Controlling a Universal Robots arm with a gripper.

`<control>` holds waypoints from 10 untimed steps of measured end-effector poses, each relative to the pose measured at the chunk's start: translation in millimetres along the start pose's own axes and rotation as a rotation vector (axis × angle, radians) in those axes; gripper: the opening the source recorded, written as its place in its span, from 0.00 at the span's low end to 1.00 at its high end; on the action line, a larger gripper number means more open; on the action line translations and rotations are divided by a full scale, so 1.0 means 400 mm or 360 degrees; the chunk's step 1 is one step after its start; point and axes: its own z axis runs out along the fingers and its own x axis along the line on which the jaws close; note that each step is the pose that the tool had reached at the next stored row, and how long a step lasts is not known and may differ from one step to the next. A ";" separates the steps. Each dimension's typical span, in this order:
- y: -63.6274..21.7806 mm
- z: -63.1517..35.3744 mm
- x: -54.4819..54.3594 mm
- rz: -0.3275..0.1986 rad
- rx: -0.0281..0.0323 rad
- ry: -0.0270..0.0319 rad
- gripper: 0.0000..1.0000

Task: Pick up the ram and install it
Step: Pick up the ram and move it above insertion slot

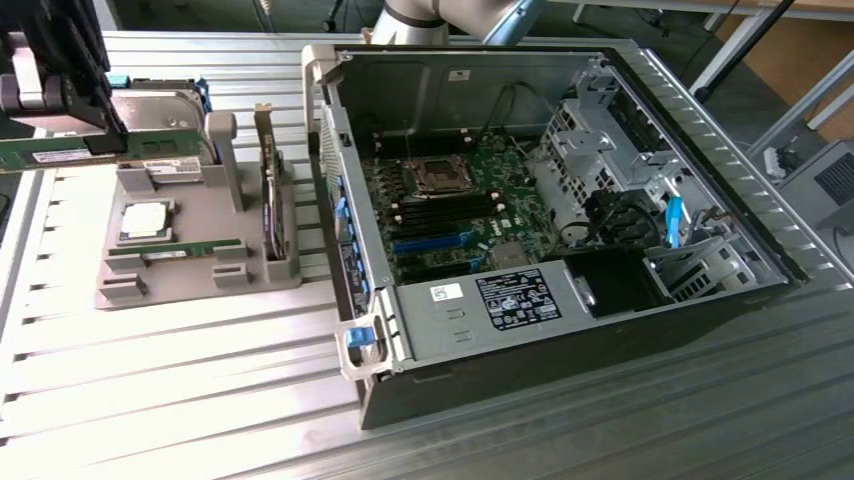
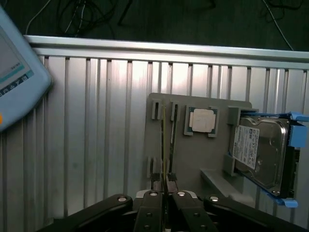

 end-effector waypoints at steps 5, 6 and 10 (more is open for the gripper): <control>-0.029 -0.002 0.001 0.0001 -0.00194 -0.00015 0.13; -0.037 -0.002 0.002 0.0001 -0.00252 -0.00018 0.13; -0.080 -0.002 0.003 0.0001 -0.00553 -0.00033 0.13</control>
